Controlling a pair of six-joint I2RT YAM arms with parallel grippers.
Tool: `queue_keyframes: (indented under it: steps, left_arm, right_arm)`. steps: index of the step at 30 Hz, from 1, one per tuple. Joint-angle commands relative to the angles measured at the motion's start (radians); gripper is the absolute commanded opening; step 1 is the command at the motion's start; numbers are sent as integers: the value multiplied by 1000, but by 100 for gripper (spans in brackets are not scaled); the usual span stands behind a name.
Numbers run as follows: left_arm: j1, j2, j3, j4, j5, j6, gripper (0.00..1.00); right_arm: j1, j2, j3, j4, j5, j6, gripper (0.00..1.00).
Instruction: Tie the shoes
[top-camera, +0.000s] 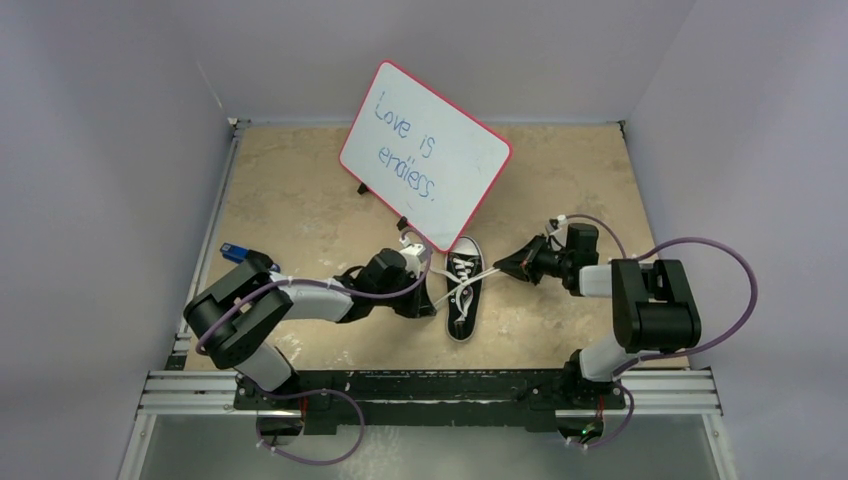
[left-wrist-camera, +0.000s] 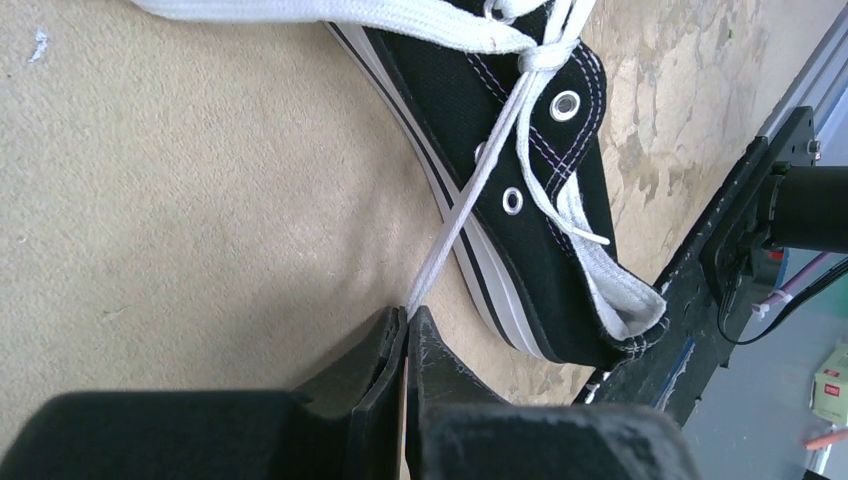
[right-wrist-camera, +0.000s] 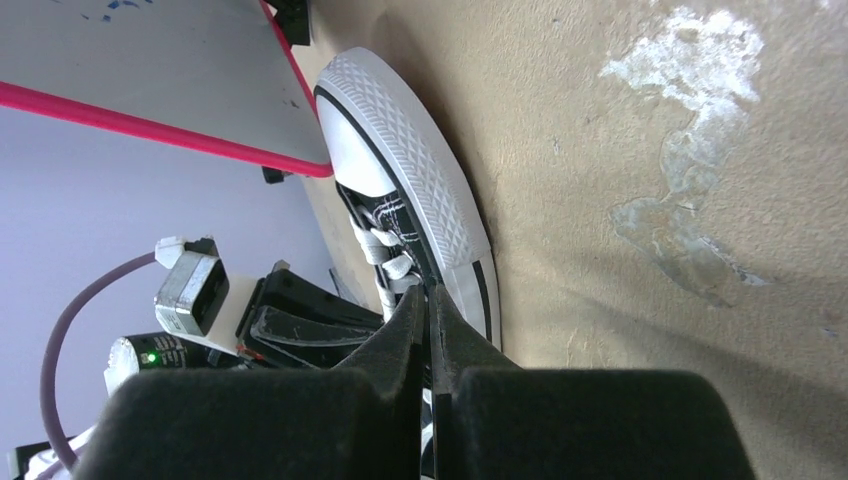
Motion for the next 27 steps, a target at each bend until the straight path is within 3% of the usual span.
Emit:
queue_keyframes:
  steps: [1, 14, 21, 22, 25, 27]
  left_arm:
    - [-12, -13, -77, -172, -28, -4, 0]
    - [-39, 3, -118, -113, -47, -32, 0]
    - [-38, -62, -32, -191, -89, 36, 0]
    - [-38, -77, -18, -183, -92, 48, 3]
    - [-37, -137, -11, -148, -144, 51, 31]
    - [-34, -191, -16, -154, -190, 43, 43]
  right_arm:
    - [-44, 9, 21, 105, 69, -11, 0]
    - [-51, 58, -18, 159, 44, -16, 0]
    - [-46, -37, 79, -44, 14, -180, 0]
    - [-44, -55, 104, -122, 12, -223, 0]
    - [-24, -105, 185, -359, 17, -373, 2]
    - [-14, -163, 236, -531, 59, -457, 30]
